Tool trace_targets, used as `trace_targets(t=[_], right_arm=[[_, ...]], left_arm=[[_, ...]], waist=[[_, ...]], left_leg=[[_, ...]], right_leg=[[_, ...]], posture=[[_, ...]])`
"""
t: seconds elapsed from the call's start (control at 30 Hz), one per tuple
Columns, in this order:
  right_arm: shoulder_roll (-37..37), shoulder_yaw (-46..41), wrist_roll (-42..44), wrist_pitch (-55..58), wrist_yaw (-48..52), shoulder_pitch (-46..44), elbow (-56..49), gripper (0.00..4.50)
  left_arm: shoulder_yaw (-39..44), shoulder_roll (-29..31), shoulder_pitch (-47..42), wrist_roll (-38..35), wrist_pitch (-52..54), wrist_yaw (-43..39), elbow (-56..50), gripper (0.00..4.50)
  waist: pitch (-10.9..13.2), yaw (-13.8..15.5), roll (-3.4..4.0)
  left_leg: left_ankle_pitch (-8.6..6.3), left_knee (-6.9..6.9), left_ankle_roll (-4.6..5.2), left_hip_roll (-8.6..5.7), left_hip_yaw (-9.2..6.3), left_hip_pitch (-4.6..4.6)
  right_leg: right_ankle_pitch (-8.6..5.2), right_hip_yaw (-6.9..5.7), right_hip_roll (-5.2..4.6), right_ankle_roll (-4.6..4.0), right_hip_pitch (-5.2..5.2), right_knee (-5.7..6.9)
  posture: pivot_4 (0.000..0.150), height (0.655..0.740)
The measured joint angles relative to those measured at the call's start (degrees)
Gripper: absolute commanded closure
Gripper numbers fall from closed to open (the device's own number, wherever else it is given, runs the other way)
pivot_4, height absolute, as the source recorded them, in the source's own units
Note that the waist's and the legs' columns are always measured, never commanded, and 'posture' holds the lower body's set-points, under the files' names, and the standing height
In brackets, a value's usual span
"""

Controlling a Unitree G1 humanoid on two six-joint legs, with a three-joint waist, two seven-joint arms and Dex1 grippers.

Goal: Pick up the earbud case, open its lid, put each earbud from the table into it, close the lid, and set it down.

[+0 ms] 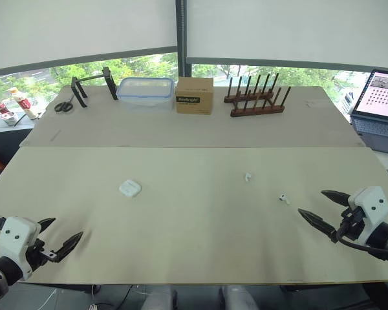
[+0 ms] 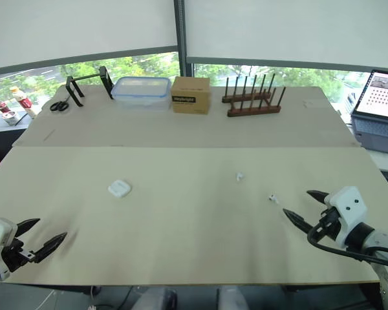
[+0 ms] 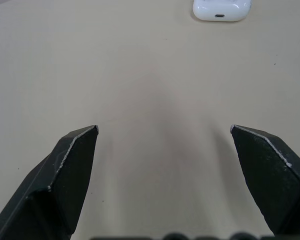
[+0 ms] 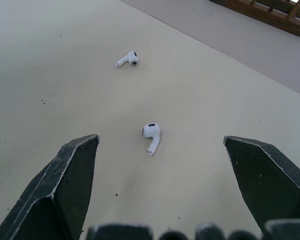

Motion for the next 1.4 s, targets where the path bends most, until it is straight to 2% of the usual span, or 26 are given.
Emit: trace_targets(t=[0.53, 0.77, 0.9, 1.1, 1.4], right_arm=[[1.3, 0.0, -0.2, 1.1, -1.2, 2.8, -1.2, 0.06], [1.3, 0.5, -1.5, 1.4, -1.6, 2.3, -3.0, 0.06], [-1.1, 5.2, 1.0, 4.1, 1.2, -2.7, -8.2, 0.06], [-5.7, 15.3, 5.3, 10.6, 6.2, -16.5, -13.8, 0.06], [-5.5, 22.0, 7.9, 13.2, 10.5, -22.4, -14.2, 0.06]], left_arm=[[0.4, 2.1, -2.8, -1.2, -5.2, -9.7, 5.5, 0.0], [-1.3, 2.3, -8.9, -1.1, -5.0, -9.1, 7.2, 0.0], [-7.0, 2.3, -16.1, 0.4, -3.7, -7.5, 7.8, 0.0], [-16.7, 0.9, -28.2, 3.9, -1.2, -4.8, 12.8, 0.0], [-25.3, -2.5, -38.2, 7.1, 0.2, -3.4, 21.3, 0.0]], waist=[[0.0, 0.0, 0.0], [0.0, 0.0, 0.0], [0.0, -0.1, 0.0], [0.0, 0.1, -0.04], [0.0, 0.0, -0.08]], left_leg=[[-0.01, 0.0, 0.02, 0.0, 0.01, 0.0], [-0.01, 0.01, 0.02, -0.01, 0.01, 0.0], [-0.01, 0.02, 0.02, -0.01, -0.02, 0.01], [-0.02, 0.01, 0.04, -0.05, -0.11, -0.09], [-0.06, 0.08, 0.09, -0.05, -0.27, -0.12]], right_leg=[[0.0, 0.0, -0.01, 0.0, 0.0, 0.0], [0.0, 0.0, 0.0, 0.0, 0.0, 0.01], [0.0, 0.0, 0.03, 0.0, -0.02, 0.06], [0.01, -0.06, 0.0, 0.01, -0.11, 0.02], [0.02, -0.06, 0.0, 0.02, -0.16, 0.07]], posture=[[0.15, 0.74], [0.15, 0.74], [0.15, 0.74], [0.15, 0.74], [0.15, 0.74]])
